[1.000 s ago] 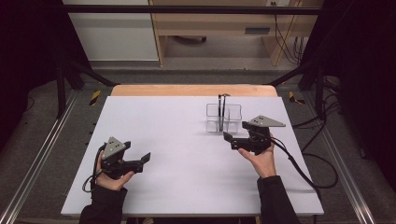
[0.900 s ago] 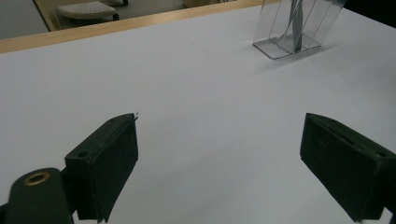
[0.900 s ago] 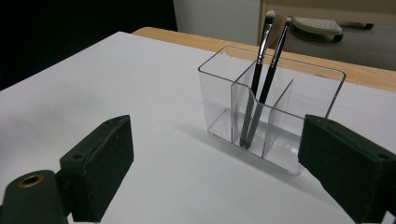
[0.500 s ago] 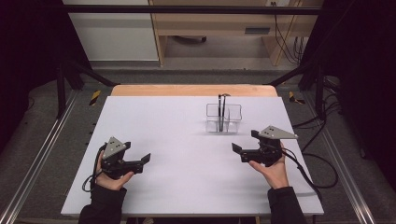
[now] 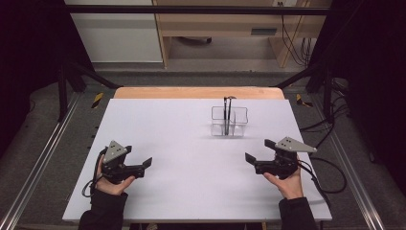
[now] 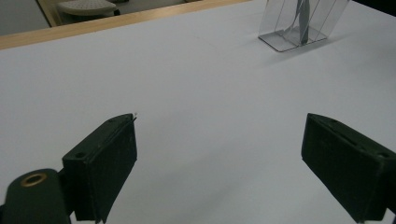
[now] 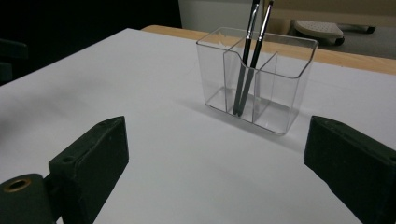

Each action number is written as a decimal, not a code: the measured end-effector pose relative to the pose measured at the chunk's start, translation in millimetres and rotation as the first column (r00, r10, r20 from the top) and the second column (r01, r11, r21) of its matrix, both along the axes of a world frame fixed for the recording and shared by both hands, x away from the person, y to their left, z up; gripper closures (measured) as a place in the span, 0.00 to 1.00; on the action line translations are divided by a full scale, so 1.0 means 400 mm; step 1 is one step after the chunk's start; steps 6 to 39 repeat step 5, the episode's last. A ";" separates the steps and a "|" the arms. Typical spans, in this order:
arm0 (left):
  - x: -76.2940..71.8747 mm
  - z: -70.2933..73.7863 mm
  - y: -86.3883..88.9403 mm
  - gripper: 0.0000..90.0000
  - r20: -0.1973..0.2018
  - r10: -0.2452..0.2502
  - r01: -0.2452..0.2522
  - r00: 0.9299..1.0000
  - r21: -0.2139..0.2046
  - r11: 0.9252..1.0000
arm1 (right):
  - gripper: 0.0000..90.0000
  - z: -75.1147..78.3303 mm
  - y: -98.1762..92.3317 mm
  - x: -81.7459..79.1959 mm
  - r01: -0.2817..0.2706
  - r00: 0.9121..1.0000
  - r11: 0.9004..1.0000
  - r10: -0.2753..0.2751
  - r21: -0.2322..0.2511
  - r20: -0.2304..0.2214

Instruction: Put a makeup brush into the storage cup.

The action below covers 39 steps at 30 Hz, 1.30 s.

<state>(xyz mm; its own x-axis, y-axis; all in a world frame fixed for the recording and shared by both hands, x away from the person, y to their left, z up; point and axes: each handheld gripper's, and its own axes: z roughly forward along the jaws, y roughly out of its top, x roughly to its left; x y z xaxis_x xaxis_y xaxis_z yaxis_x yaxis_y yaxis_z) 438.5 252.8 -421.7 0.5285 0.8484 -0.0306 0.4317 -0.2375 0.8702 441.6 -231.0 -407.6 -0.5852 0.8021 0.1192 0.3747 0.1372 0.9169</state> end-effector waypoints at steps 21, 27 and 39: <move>0.000 -0.001 0.000 0.11 0.001 -0.002 0.002 1.000 0.001 1.000 | 0.08 -0.008 -0.006 0.000 0.007 1.000 1.000 -0.007 0.000 -0.008; 0.000 -0.001 0.000 0.11 0.001 -0.002 0.002 1.000 0.001 1.000 | 0.08 -0.008 -0.006 0.000 0.007 1.000 1.000 -0.007 0.000 -0.008; 0.000 -0.001 0.000 0.11 0.001 -0.002 0.002 1.000 0.001 1.000 | 0.08 -0.008 -0.006 0.000 0.007 1.000 1.000 -0.007 0.000 -0.008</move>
